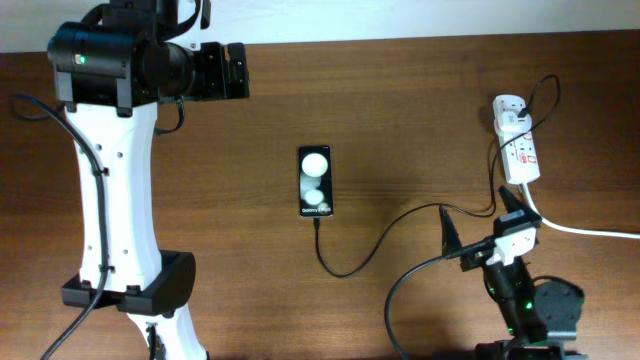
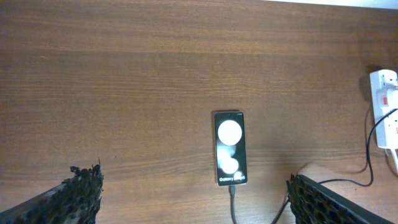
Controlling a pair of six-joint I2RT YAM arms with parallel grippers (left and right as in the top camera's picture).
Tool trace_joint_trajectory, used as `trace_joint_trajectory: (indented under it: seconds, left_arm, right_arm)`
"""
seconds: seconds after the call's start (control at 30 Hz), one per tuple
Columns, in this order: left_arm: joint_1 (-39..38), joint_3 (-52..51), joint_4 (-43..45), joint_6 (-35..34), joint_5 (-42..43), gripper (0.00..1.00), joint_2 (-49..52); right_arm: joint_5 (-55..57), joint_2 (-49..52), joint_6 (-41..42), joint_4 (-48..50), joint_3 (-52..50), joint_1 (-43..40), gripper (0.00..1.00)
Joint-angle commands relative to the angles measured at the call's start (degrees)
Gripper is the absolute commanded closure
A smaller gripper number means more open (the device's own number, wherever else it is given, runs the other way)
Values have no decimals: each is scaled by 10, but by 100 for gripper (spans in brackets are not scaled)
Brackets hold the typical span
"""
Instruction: Plug charger to phone and switch on socket
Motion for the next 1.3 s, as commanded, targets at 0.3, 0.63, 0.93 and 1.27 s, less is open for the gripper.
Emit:
trace_joint_trajectory:
  seconds: [0.3, 0.63, 0.93, 1.27]
  left_arm:
    - [0, 5, -1, 1, -4, 1, -12]
    - [0, 5, -1, 1, -4, 1, -12]
    - [0, 5, -1, 1, -4, 1, -12]
    - [0, 5, -1, 1, -4, 1, -12]
  right_arm:
    - [27, -89, 3, 19, -97, 29, 1]
    - [22, -131, 3, -84, -97, 29, 1]
    - [22, -130, 3, -84, -97, 28, 1]
    - [22, -130, 3, -84, -97, 28, 1]
